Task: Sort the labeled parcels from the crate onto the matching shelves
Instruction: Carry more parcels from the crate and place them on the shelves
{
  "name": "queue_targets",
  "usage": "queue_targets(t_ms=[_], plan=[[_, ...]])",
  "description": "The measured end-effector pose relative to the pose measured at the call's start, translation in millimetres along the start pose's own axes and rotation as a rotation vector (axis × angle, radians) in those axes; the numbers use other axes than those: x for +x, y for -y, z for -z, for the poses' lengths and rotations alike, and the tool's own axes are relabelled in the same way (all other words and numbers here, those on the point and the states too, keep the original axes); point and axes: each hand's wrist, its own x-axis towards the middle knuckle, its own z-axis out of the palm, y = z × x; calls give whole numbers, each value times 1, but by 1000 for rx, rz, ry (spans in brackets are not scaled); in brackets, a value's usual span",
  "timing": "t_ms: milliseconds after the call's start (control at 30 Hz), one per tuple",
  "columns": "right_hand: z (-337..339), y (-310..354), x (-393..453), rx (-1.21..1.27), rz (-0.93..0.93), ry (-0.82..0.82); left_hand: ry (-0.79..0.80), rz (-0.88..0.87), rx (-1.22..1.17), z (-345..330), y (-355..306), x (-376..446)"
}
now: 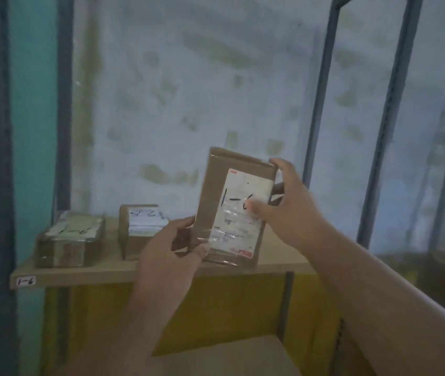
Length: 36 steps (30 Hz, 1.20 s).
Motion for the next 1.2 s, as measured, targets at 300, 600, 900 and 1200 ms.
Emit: queue_targets(t_ms=[300, 600, 900, 1200], plan=[[-21, -15, 49, 10, 138, 177, -51, 48, 211, 8, -2, -2], [-57, -41, 101, 48, 56, 324, -116, 4, 573, -6, -3, 25], [-126, -67, 141, 288, -77, 619, -264, 111, 836, -15, 4, 51], [-154, -81, 153, 257, 94, 627, -456, 156, 987, -21, 8, 64]])
